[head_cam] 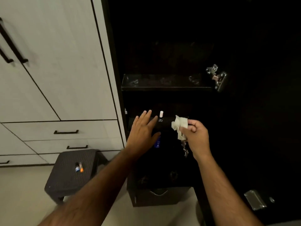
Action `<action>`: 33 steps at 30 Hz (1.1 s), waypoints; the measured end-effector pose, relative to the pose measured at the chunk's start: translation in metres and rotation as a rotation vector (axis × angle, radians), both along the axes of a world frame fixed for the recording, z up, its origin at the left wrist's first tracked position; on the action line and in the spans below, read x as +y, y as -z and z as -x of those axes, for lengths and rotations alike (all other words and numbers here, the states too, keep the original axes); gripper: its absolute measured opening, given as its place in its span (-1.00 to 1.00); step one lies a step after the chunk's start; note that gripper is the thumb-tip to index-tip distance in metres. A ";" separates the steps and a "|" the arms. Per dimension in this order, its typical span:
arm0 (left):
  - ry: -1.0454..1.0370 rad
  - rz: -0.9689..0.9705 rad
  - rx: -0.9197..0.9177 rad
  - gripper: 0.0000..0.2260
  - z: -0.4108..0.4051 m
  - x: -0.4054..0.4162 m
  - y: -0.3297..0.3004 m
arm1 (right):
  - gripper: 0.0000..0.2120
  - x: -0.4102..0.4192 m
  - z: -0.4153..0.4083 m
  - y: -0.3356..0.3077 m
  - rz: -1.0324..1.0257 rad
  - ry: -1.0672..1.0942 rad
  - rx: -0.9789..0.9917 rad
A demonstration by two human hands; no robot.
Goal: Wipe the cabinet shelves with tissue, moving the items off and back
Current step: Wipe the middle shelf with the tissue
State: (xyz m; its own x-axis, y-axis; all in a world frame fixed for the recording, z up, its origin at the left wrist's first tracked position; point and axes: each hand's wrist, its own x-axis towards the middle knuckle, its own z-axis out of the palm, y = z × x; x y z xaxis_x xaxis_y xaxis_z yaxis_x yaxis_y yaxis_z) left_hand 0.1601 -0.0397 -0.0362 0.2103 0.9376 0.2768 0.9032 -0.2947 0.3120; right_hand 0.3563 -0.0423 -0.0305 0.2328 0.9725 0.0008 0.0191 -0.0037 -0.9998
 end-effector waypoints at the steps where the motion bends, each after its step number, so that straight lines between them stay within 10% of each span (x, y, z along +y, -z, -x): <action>1: 0.011 -0.048 -0.014 -0.41 -0.003 0.006 -0.012 | -0.79 0.006 -0.003 -0.012 -0.043 0.040 -0.058; 18: 0.091 -0.266 -0.050 -0.47 0.015 0.103 -0.109 | -0.83 0.155 -0.001 -0.116 -0.371 0.152 -1.305; 25: 0.175 -0.277 -0.106 -0.50 0.015 0.121 -0.100 | -0.48 0.125 -0.002 -0.095 -0.154 -0.283 -1.158; 33: 0.221 -0.274 -0.121 -0.53 0.016 0.143 -0.100 | -0.06 0.104 -0.010 -0.106 0.119 -0.226 -1.342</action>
